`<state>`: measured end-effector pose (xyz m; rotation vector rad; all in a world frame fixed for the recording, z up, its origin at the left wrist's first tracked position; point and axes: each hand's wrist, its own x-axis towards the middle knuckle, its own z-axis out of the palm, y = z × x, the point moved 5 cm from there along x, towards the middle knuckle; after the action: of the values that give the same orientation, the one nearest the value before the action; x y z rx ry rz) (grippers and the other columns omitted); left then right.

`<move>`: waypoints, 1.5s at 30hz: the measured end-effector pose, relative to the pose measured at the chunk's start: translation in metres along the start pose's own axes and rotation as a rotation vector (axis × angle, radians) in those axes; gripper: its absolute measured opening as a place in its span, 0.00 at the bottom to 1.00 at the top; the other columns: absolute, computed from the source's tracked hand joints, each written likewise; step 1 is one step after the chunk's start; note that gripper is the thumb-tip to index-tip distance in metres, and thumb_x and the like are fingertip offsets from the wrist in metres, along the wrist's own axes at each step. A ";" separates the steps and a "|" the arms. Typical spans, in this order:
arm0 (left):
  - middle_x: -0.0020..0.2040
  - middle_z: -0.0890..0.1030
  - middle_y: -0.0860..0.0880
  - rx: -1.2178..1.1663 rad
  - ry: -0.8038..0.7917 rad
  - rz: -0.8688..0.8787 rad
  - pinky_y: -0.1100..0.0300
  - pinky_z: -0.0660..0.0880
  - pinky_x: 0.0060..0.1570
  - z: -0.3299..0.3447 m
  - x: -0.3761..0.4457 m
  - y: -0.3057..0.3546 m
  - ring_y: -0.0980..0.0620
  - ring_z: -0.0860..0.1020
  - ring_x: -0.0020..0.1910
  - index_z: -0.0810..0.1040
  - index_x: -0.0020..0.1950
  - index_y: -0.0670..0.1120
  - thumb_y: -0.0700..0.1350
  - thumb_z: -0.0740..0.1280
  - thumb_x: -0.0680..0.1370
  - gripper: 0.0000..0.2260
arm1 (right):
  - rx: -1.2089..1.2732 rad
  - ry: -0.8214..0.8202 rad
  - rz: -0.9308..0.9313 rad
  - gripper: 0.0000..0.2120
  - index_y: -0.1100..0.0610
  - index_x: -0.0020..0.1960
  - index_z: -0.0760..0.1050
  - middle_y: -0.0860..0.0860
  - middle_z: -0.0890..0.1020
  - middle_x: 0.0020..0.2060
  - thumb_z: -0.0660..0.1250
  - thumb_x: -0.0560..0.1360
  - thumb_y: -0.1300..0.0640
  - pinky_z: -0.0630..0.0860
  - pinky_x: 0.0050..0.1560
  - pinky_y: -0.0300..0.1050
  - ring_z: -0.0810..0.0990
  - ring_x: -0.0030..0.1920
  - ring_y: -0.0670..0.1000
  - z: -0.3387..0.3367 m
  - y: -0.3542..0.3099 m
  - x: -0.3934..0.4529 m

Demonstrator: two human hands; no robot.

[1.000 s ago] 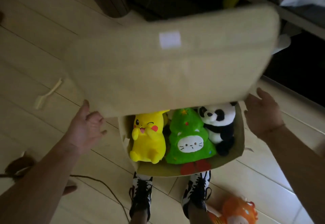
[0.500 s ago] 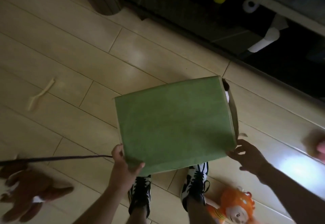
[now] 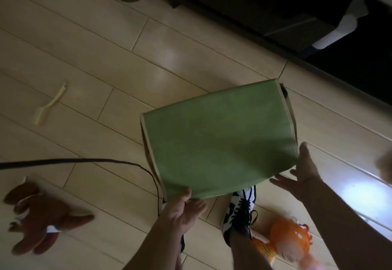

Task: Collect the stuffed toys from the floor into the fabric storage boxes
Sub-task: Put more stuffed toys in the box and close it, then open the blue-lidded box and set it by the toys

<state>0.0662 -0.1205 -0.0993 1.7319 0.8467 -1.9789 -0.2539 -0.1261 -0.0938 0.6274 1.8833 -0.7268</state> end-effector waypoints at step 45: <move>0.79 0.58 0.44 2.428 -0.730 1.142 0.50 0.57 0.73 0.022 -0.252 -0.451 0.47 0.58 0.77 0.62 0.76 0.50 0.70 0.56 0.67 0.41 | 0.366 0.579 -0.109 0.31 0.47 0.75 0.57 0.42 0.68 0.64 0.64 0.76 0.49 0.65 0.64 0.43 0.68 0.70 0.52 -0.420 0.425 -0.316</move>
<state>-0.1937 0.1761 0.2354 0.7301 -2.9150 -1.6090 -0.0929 0.4338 0.2487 1.0596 2.3432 -1.0562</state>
